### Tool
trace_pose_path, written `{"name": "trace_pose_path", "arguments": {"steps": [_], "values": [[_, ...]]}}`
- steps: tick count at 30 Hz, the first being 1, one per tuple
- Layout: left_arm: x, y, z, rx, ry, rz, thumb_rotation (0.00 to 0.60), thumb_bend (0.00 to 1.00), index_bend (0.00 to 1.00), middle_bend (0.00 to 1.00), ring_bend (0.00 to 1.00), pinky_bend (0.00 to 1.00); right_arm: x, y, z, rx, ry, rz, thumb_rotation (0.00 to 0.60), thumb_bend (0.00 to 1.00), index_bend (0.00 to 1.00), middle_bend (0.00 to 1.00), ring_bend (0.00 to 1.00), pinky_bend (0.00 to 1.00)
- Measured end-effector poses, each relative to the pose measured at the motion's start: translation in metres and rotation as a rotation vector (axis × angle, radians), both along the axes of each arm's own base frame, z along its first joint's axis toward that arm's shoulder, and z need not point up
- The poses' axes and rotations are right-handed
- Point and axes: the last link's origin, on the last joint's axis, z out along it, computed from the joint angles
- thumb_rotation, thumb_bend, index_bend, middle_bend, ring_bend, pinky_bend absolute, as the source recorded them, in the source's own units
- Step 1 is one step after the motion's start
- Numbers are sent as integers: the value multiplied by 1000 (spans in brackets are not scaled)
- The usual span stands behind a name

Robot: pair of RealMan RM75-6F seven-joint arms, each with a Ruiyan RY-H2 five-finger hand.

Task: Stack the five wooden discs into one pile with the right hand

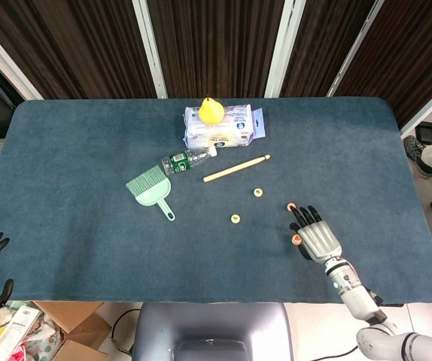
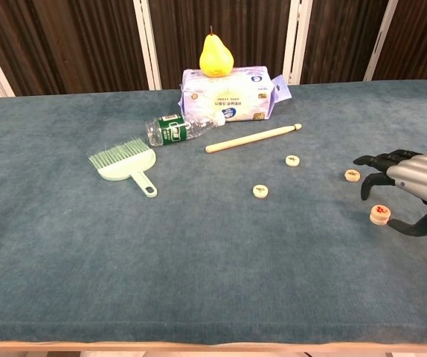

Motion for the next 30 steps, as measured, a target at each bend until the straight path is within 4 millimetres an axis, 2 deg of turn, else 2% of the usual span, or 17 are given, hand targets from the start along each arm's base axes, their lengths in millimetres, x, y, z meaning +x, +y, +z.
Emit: {"name": "trace_pose_path", "arguments": {"steps": [7,13,20,30], "values": [[0,1,0,-2,0,0,600,496,0,12,0,0,5,-3,13,-45,-51,-3,600,513,419,0,0,0],[1,2,-2,-4,5,1,600,496,0,12,0,0,26,-15,13,-76,-101,25,600,512,417,0,0,0],[0,1,-1,0,10,5,600,497,0,12,0,0,76,-42,-12,-53,-160,63,600,489,432,0,0,0],[-2,-1,5,16,3,8,600,497,0,12,0,0,122,-74,-59,12,-181,5,600,488,440,0,0,0]]}}
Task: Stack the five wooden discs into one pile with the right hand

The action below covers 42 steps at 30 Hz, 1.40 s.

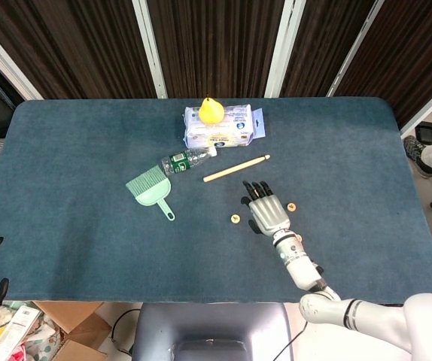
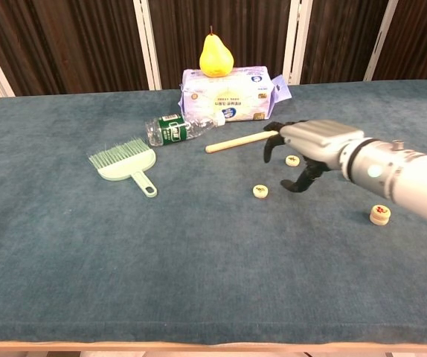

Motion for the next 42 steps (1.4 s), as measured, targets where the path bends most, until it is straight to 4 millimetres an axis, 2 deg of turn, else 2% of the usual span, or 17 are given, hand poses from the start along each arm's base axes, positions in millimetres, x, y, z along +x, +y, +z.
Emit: {"name": "trace_pose_path", "arguments": {"steps": [5,9,32,42], "values": [[0,0,0,-4,0,2,600,497,0,12,0,0,14,-6,-23,43,-4,-11,600,488,466,0,0,0],[0,-2,2,2,-6,-3,600,497,0,12,0,0,15,-5,-31,55,15,-4,600,488,486,0,0,0],[0,-2,3,-3,-11,-6,600,497,0,11,0,0,11,-10,-34,40,39,-15,600,488,560,0,0,0],[-1,-3,4,-2,-14,-4,600,497,0,12,0,0,12,-11,-35,33,37,-21,600,489,635,23,0,0]]}}
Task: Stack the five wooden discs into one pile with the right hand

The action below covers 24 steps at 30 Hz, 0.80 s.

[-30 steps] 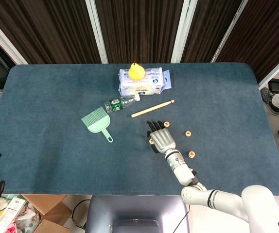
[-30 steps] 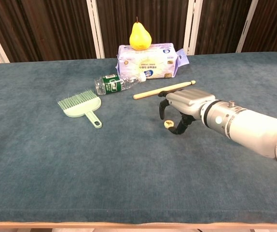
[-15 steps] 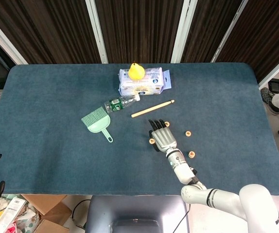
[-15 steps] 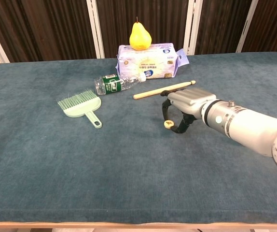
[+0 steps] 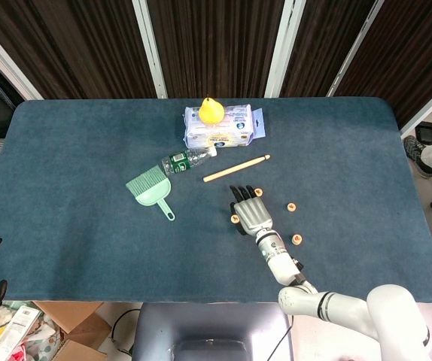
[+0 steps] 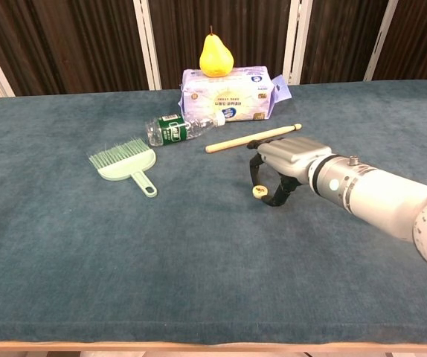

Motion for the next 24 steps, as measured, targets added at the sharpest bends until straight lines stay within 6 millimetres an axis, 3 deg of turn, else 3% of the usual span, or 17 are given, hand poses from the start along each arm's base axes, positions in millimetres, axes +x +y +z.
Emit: {"name": "trace_pose_path", "arguments": {"steps": [7,13,20,24], "values": [[0,0,0,3,0,2,600,497,0,11,0,0,-1,5,8,-12,-7,30,600,489,646,25,0,0],[0,-1,0,2,3,2,600,497,0,12,0,0,-11,23,33,-27,-29,90,600,489,646,25,0,0],[2,0,-3,-5,10,-1,600,497,0,11,0,0,-59,55,81,-43,-20,87,600,489,646,25,0,0],[3,1,-7,-16,17,-4,600,497,0,11,0,0,-88,69,97,-51,-16,43,600,488,646,25,0,0]]}}
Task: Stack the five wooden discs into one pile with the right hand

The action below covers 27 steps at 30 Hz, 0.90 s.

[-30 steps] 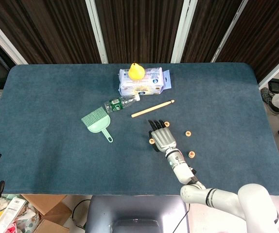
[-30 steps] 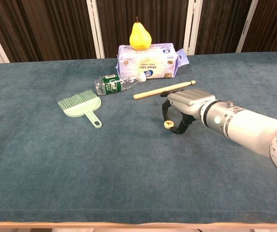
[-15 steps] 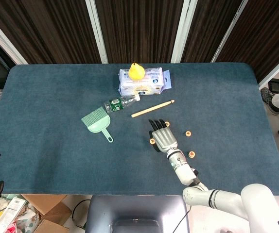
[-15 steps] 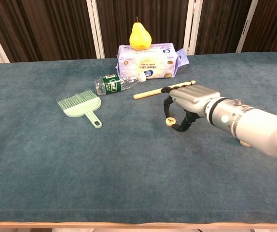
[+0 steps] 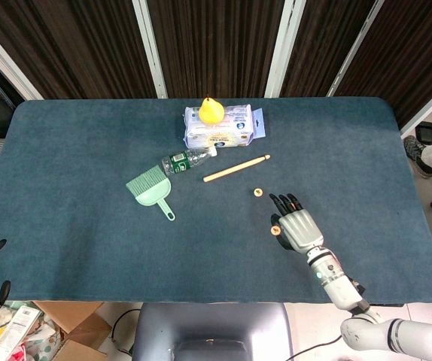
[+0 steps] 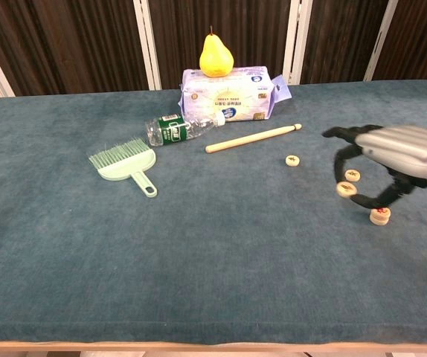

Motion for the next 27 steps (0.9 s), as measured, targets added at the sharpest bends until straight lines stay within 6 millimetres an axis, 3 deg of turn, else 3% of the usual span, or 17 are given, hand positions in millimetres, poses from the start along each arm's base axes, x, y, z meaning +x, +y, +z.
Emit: {"name": "trace_pose_path", "arguments": {"steps": [14,27], "values": [[1,1,-1,2,-1,1,600,497,0,12,0,0,-43,6,14,-13,29,-75,600,488,638,25,0,0],[0,1,-1,1,1,4,600,497,0,11,0,0,-47,7,10,7,43,-82,600,489,623,25,0,0]]}}
